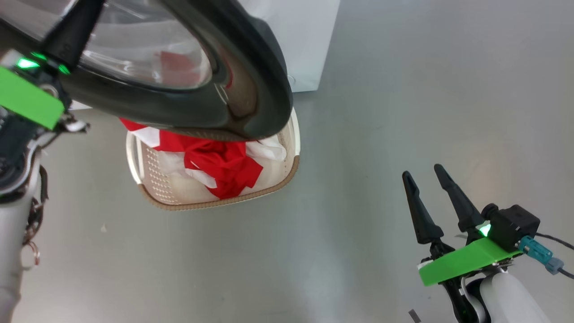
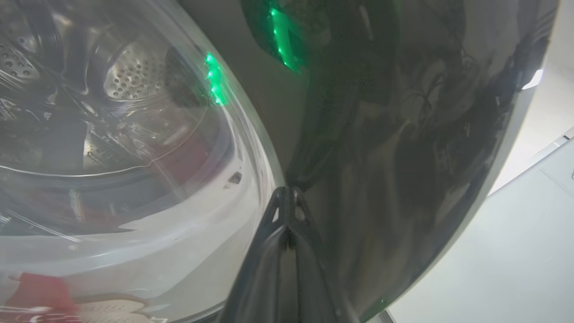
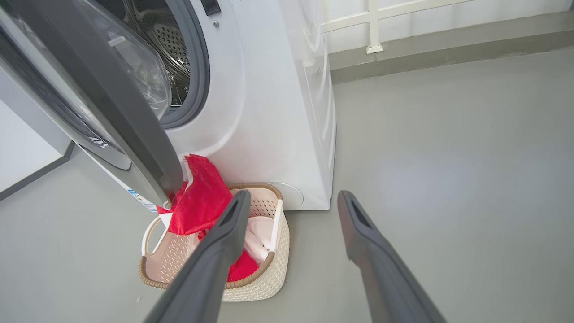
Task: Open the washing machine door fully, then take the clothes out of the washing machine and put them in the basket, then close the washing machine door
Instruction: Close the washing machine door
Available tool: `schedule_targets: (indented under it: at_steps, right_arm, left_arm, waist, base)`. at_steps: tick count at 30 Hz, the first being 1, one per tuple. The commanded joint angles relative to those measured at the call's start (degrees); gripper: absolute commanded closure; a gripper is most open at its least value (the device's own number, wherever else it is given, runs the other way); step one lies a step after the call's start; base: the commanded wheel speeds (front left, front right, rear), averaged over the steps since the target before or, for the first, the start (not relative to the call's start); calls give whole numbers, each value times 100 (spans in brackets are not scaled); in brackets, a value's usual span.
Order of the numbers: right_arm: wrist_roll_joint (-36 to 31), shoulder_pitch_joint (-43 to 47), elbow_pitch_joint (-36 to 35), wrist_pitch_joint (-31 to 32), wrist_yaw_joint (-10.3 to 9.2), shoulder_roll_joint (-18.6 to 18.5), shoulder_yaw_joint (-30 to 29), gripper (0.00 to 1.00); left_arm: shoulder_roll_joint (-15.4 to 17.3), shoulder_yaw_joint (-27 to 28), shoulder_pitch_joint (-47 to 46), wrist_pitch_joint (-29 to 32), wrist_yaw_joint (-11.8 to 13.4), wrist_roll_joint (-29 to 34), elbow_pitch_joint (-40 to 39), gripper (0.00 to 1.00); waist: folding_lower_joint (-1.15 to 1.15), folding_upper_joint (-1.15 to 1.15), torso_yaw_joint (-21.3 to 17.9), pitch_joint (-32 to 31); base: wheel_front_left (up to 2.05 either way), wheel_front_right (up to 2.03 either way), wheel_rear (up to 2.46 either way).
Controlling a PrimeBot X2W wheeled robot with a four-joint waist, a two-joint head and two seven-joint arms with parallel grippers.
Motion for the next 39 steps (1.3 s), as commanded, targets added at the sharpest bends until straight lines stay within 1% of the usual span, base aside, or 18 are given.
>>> schedule_targets:
  at_steps: [1,5,12,24,32,39]
  right_arm:
    - [28,-122,-144,-37,28,15,99,0]
    - [39,-167,-148,-37,28,42,99,0]
    - [66,-208,-142,-37,28,100,118,0]
    - [116,-301,-154,-37,28,189,120,0]
    - [127,-341,-149,-37,28,210,102,0]
    - [95,-297,-135,-37,28,216,54,0]
  left_arm:
    - [312,143,-328,-160,-35,71,-51,100]
    - [415,40,-574,-425,-35,54,174,100]
    - [613,-250,-948,-974,-35,204,508,100]
    - [962,-705,-1594,-1600,-35,286,1236,100]
    - [1042,-970,-1829,-1812,-35,190,1558,100]
    - [1084,-1219,-1681,-1887,-35,-100,1567,100]
  waist:
    - [0,0,-93,76]
    - [0,0,-214,152]
    - [0,0,-412,263]
    - [0,0,-748,450]
    - [0,0,-822,480]
    - [0,0,-736,356]
  base:
    - [0,0,0]
    - [0,0,0]
    - [0,0,0]
    - [0,0,0]
    - [0,0,0]
    - [0,0,0]
